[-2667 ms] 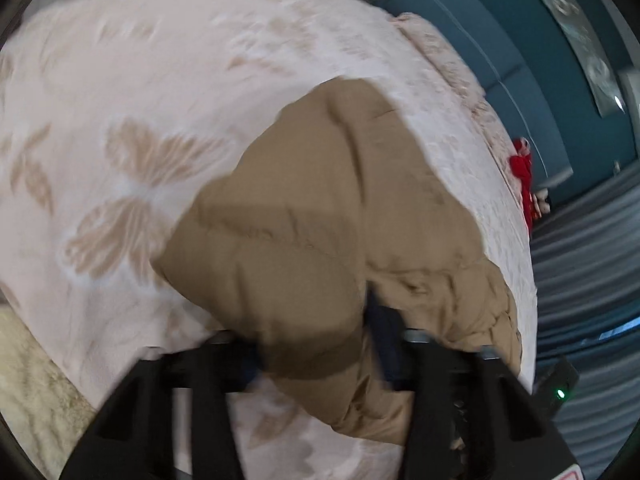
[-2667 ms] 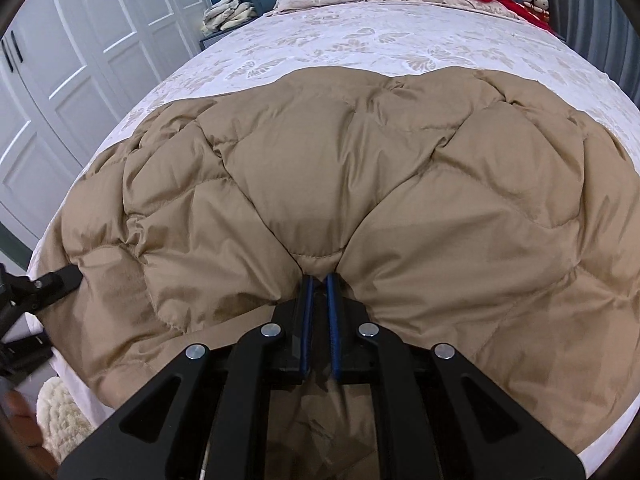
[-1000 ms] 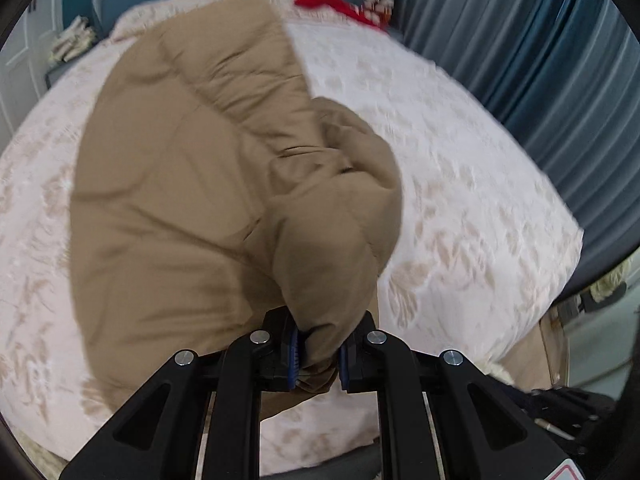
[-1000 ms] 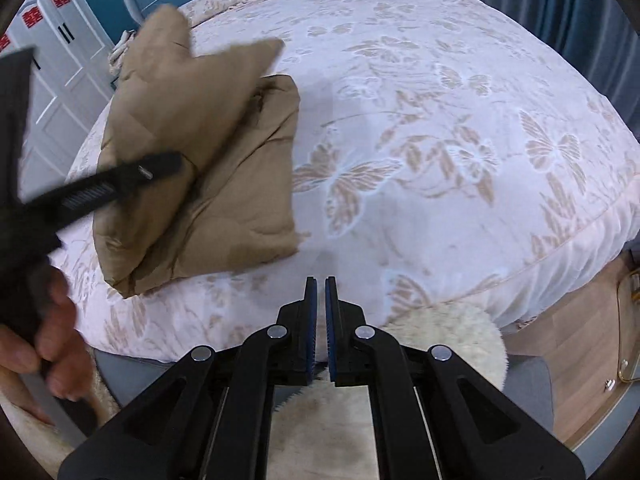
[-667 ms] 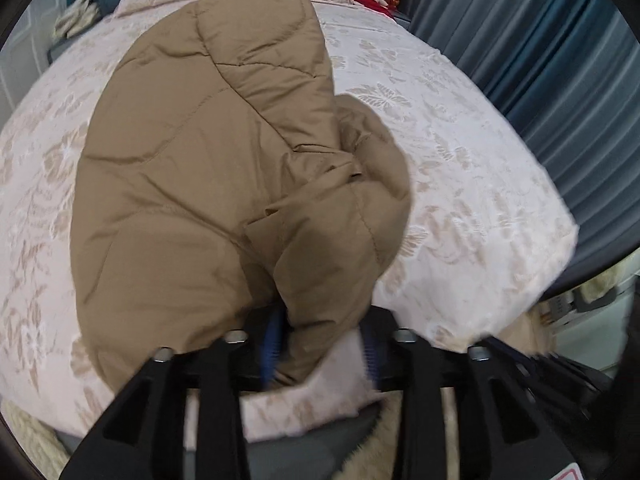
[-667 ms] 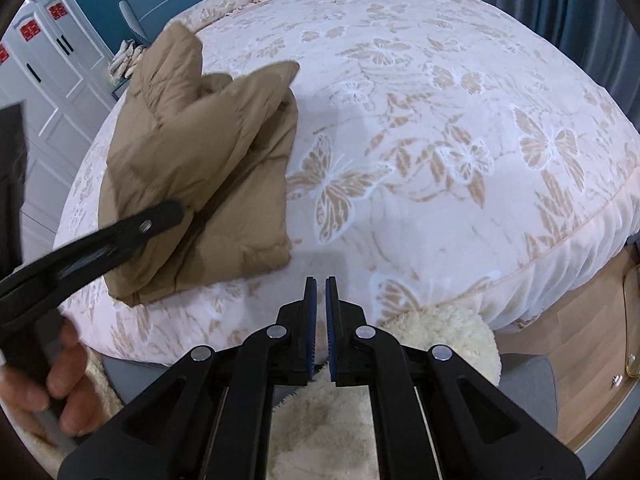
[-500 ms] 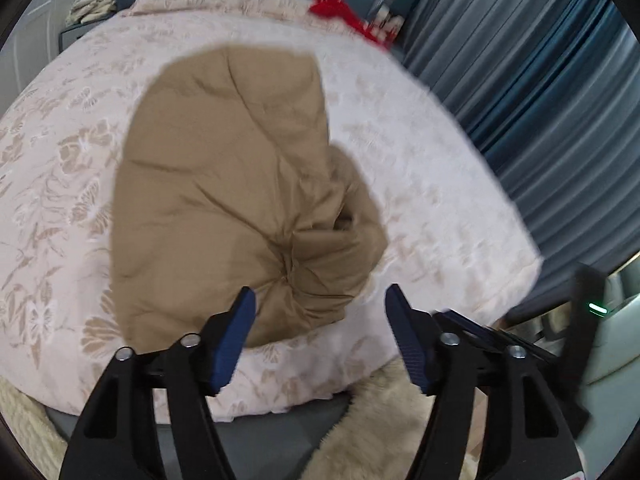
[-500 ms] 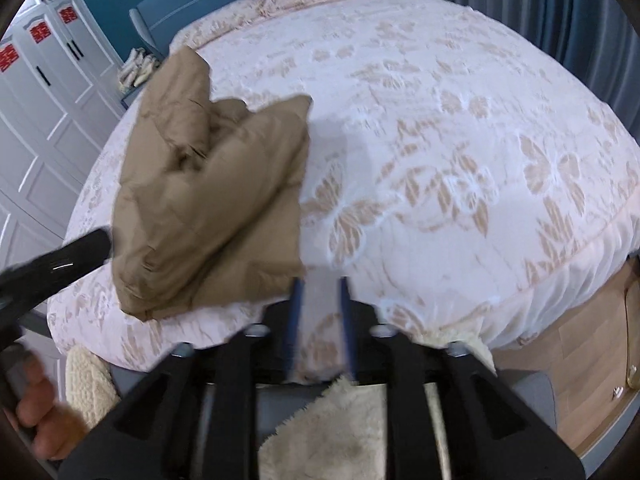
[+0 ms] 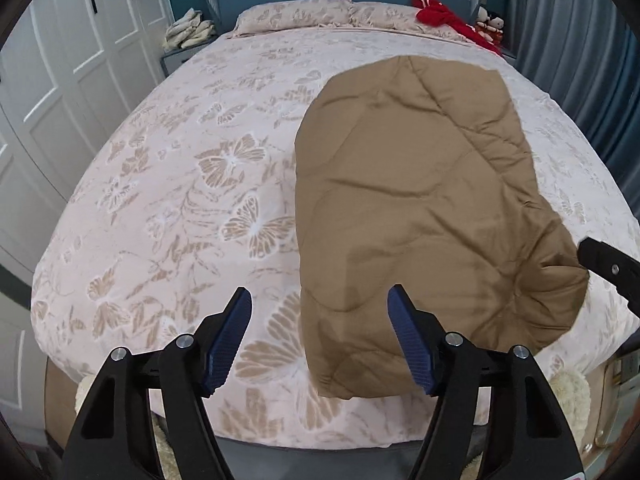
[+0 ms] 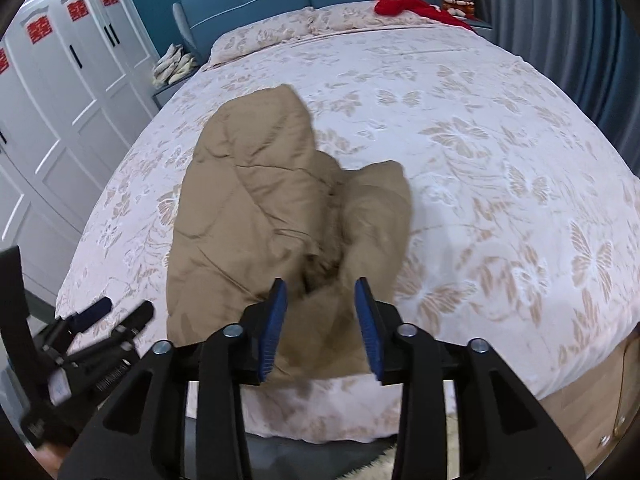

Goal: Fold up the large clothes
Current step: 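Grasp the folded jacket end with the right gripper and fold it over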

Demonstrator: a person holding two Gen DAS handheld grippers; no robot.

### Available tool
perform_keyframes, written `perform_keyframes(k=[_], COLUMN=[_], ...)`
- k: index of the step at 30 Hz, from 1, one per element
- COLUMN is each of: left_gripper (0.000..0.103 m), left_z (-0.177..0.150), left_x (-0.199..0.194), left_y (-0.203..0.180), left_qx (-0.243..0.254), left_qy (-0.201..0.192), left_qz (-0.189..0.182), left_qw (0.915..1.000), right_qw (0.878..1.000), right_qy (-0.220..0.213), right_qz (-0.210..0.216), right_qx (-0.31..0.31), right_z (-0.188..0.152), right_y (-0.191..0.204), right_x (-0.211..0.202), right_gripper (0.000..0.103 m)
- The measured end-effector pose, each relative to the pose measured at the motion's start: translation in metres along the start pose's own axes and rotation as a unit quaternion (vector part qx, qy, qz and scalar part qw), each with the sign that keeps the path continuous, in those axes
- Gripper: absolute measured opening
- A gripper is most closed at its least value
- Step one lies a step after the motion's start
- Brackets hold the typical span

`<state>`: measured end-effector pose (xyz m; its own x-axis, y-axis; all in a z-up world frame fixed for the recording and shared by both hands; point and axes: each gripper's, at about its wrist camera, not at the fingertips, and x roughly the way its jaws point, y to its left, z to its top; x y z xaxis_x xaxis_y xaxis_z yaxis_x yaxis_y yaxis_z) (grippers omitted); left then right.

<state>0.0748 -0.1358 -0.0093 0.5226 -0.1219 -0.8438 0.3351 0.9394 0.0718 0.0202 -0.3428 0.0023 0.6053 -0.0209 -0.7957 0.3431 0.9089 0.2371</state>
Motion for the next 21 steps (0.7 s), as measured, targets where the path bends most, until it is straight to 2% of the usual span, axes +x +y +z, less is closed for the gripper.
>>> perform_keyframes(k=[2,6,7,9,12,14,21], left_gripper=[0.067,0.067,0.067,0.067,0.066,0.065,0.065], left_z=[0.0,-0.002,-0.002,-0.002,-0.002,-0.002,0.0], left_x=[0.006,0.014,0.015,0.019,0.025,0.029,0.038], left_y=[-0.002,0.001,0.0,-0.001,-0.005,-0.007,-0.016], left_qx=[0.003,0.002,0.001,0.001,0.005,0.004,0.012], left_qy=[0.005,0.019,0.021,0.026,0.033,0.036,0.04], left_qz=[0.007,0.009,0.009,0.008,0.011,0.01,0.014], left_qw=[1.0,0.9998,0.9997,0.9996,0.9994,0.9993,0.999], right_qw=[1.0,1.0,0.999,0.999,0.999,0.998,0.995], right_qy=[0.007,0.022,0.025,0.028,0.036,0.043,0.08], right_qz=[0.008,-0.002,-0.012,-0.021,-0.03,-0.046,-0.056], right_qx=[-0.003,-0.014,-0.019,-0.023,-0.022,-0.025,-0.009], right_z=[0.001,-0.001,-0.003,-0.006,-0.011,-0.016,-0.035], right_y=[0.009,0.014,0.013,0.011,0.002,-0.005,-0.026], right_x=[0.007,0.023,0.027,0.03,0.036,0.041,0.064], right_gripper=[0.045,0.043,0.04,0.021,0.008,0.006,0.006])
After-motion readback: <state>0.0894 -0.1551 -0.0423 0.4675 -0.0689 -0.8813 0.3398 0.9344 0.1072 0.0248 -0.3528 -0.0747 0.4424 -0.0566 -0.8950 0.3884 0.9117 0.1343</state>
